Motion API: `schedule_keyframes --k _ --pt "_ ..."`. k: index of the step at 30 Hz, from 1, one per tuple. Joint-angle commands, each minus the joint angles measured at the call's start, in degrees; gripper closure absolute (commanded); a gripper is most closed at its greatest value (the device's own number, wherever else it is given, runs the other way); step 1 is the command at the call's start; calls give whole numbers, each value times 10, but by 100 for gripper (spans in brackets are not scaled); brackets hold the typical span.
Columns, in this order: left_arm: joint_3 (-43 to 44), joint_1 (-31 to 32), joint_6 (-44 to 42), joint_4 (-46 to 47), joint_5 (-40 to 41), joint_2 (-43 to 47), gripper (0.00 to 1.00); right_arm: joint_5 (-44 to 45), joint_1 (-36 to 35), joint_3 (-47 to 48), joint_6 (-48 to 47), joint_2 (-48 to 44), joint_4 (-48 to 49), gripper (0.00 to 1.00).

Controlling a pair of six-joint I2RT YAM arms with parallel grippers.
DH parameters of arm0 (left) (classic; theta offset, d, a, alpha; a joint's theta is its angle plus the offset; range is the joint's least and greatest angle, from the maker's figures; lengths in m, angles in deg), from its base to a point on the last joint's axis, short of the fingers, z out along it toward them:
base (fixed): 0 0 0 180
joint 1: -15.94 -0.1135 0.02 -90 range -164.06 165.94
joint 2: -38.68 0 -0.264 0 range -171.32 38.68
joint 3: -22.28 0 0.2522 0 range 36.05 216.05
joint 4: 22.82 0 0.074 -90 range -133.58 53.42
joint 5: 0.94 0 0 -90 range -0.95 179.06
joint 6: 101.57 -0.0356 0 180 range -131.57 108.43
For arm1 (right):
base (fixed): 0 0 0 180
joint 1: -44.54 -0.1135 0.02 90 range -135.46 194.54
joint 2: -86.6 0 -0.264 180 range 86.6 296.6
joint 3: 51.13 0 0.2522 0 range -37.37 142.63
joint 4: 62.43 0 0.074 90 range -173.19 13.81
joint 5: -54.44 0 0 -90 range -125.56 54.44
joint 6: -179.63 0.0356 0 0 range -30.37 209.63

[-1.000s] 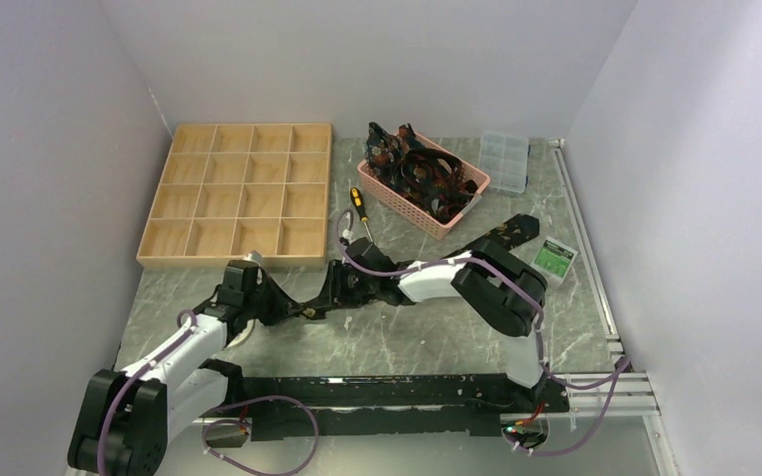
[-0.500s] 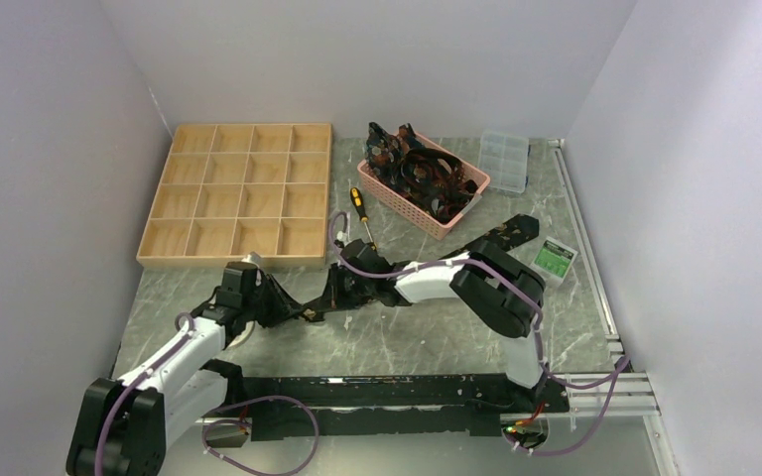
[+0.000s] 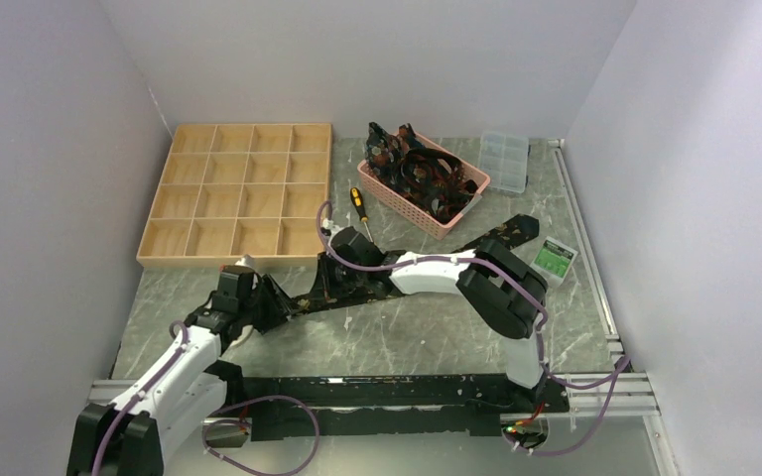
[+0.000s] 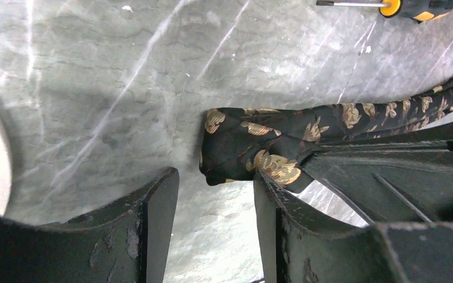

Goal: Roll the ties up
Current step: Roll the tie at the center of the board.

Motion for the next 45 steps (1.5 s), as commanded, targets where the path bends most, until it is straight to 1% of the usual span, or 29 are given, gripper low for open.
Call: schedule_keyframes --k 1,6,10,14,20,24,29,33,40,45 --pt "19 -1 3 -35 35 25 46 3 2 32 -42 -2 -6 100" --pt "22 -1 6 -55 50 53 45 -9 8 42 -50 19 -7 100" --pt "27 -1 8 -59 66 58 45 -16 11 33 -44 31 7 100" --pt "27 -1 11 -38 68 47 42 -21 16 30 -46 44 19 100" --pt "32 -1 2 10 38 19 33 -24 20 13 -59 54 34 100" --pt "43 -3 -9 30 24 -1 32 -21 22 2 -73 58 44 100" --pt "45 -23 -7 63 -7 -15 34 -19 21 -12 -86 58 59 100" --pt "27 -49 11 112 -58 -40 38 -17 22 -23 -91 57 69 100" --pt "-8 -85 18 153 -108 -61 43 -12 22 -38 -103 57 82 100" --pt "-10 -94 4 178 -140 -108 46 -13 22 -45 -105 53 90 100"
